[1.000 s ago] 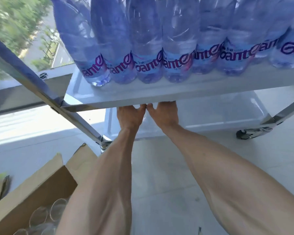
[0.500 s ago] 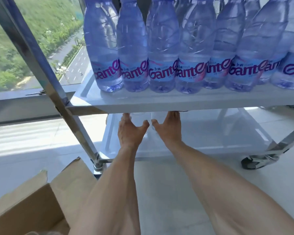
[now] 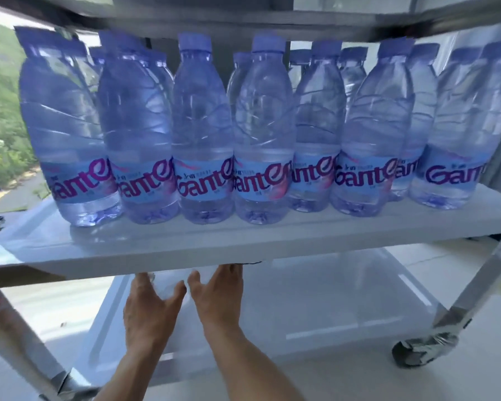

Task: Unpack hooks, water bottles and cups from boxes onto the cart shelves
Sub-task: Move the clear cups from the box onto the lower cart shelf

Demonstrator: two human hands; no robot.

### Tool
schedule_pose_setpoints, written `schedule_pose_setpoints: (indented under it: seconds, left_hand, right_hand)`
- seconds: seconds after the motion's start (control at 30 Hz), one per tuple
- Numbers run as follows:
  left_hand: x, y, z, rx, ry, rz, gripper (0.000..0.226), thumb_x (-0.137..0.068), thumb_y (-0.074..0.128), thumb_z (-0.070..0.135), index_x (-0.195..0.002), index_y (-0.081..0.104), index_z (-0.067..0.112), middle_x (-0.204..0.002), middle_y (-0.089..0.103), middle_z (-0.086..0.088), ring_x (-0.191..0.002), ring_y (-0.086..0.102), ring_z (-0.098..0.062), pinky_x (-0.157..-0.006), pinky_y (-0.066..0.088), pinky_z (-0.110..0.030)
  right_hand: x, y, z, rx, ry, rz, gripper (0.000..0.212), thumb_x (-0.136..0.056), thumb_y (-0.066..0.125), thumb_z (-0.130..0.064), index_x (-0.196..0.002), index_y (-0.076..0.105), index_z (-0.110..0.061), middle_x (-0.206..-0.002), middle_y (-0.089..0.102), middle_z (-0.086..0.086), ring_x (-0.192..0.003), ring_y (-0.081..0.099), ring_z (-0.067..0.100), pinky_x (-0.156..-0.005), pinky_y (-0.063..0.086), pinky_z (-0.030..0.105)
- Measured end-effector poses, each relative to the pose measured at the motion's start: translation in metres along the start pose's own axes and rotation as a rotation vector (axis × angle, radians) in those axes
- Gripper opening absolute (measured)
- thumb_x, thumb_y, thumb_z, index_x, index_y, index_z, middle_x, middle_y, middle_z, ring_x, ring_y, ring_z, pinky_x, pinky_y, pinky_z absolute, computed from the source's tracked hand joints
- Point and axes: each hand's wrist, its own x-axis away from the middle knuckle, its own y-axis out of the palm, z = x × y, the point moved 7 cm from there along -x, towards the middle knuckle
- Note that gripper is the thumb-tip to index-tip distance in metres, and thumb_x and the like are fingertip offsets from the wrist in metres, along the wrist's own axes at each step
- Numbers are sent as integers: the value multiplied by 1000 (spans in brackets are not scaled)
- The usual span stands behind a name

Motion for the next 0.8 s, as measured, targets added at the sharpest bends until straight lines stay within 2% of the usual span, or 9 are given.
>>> schedule_pose_setpoints:
  seconds: [0.13, 0.23, 0.37, 0.57, 0.7, 0.8]
  left_hand:
    - [-1, 1, 1, -6, -6, 20, 63, -76, 79, 41, -120, 35, 29, -114, 64, -13, -103, 63, -37, -83, 51, -49]
    - [-2, 2, 0, 4, -35, 52, 57, -77, 79, 35, -116, 38, 25, -114, 63, -16, -103, 62, -39, -84, 49, -50]
    - [-2, 5, 1, 23, -69, 86, 52, -79, 78, 28, -117, 44, 18, -115, 62, -18, -105, 59, -41, -86, 46, -50]
    - [-5, 9, -1, 24, -67, 98, 51, -82, 75, 27, -122, 45, 16, -113, 59, -17, -108, 57, -41, -87, 45, -50]
    - [-11, 11, -2, 32, -73, 92, 52, -84, 75, 25, -125, 49, 10, -116, 60, -19, -110, 57, -41, -90, 45, -48]
    - [-16, 11, -3, 48, -68, 70, 57, -86, 73, 28, -133, 43, 15, -126, 61, -18, -116, 57, -40, -94, 45, -47]
  right_hand:
    - [0, 1, -1, 1, 4, 38, 70, -62, 77, -32, -127, 58, -13, -126, 64, 4, -116, 60, 23, -96, 43, 20]
    - [-1, -1, -2, 10, -25, 72, 70, -58, 79, -33, -122, 62, -11, -117, 69, 6, -106, 65, 24, -93, 48, 22]
    - [0, 4, 6, -38, 20, 40, 67, -66, 74, -36, -127, 62, -12, -123, 67, 5, -113, 63, 23, -98, 46, 24]
    - [-2, 16, 12, -36, 51, -11, 62, -70, 69, -40, -126, 62, -15, -123, 67, 1, -116, 60, 19, -100, 35, 14]
    - [-4, 22, 14, -21, 20, 3, 66, -71, 71, -40, -129, 59, -12, -127, 64, 4, -120, 57, 20, -102, 38, 20]
    - [-5, 23, 13, 25, 3, 56, 69, -66, 82, -39, -123, 61, -6, -118, 68, 11, -108, 64, 28, -90, 51, 30]
